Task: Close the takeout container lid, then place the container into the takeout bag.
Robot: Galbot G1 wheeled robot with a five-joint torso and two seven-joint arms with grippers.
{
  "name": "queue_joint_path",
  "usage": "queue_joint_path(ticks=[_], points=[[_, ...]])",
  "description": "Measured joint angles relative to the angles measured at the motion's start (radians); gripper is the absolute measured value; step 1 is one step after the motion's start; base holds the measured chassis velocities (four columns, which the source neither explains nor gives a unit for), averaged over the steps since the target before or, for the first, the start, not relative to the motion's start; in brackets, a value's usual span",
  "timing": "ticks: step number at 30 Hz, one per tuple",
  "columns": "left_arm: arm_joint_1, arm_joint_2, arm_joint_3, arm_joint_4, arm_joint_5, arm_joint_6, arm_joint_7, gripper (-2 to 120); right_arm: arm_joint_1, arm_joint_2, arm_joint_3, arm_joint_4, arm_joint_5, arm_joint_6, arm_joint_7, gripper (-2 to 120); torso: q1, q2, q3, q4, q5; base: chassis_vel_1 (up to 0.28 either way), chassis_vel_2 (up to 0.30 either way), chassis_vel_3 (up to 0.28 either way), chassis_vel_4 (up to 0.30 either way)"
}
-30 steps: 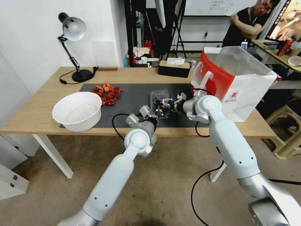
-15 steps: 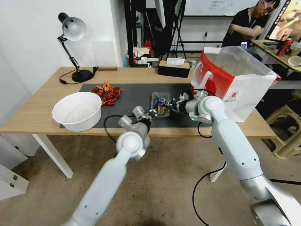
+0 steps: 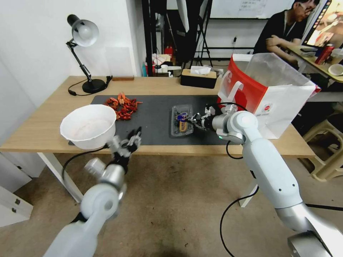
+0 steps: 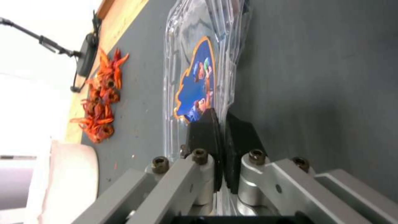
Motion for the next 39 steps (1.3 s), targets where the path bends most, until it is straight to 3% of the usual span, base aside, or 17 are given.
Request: queue_joint_path(ticks=[1,3,7,14,24,27,37,39], points=[[0.000,0.000,0.000,0.000,0.000,0.000,0.000,51,0.000,0.000,0.000,0.000,0.000,0.000,0.000,0,0.000,0.000,0.000,0.0000,0.0000,0.000,0.000,0.000,0.000],[0.038,0.029,-0.019,0.006,0.076,-0.028,0.030,62,-0.026,-0.017,0.027,0.025,0.004,0.000,0.003,0,0.000,0.000,0.000,-0.0016,0.0004,0.000,0.000,0.000,0.000],[0.108,0.030,-0.046,0.015,0.126,-0.045,0.026,77,-0.039,-0.020,0.037,0.031,0.004,0.000,-0.004,0,0.000,0.000,0.000,-0.0001,0.0005,0.000,0.000,0.000,0.000],[0.198,-0.012,-0.051,0.032,0.200,-0.048,-0.014,99,-0.042,-0.009,0.039,0.034,-0.001,0.001,-0.019,0,0.000,0.000,0.000,-0.0003,0.0003,0.000,0.000,0.000,0.000],[0.217,-0.039,-0.054,0.057,0.229,-0.078,-0.025,100,-0.042,-0.026,0.041,0.114,-0.068,0.012,-0.118,0,0.000,0.000,0.000,-0.0004,0.0005,0.000,0.000,0.000,0.000],[0.220,-0.047,-0.054,0.065,0.230,-0.081,-0.024,100,-0.039,-0.061,0.050,0.222,-0.175,0.076,-0.215,0,0.000,0.000,0.000,-0.0006,0.0005,0.000,0.000,0.000,0.000],[0.234,-0.063,-0.053,0.071,0.227,-0.088,-0.026,100,0.036,-0.145,0.112,0.345,-0.234,0.256,-0.211,0,0.000,0.000,0.000,-0.0002,0.0005,0.000,0.000,0.000,0.000],[0.234,-0.066,-0.053,0.072,0.220,-0.091,-0.027,100,0.068,-0.223,0.198,0.352,-0.291,0.316,-0.183,0,0.000,0.000,0.000,-0.0004,0.0008,0.000,0.000,0.000,0.000]])
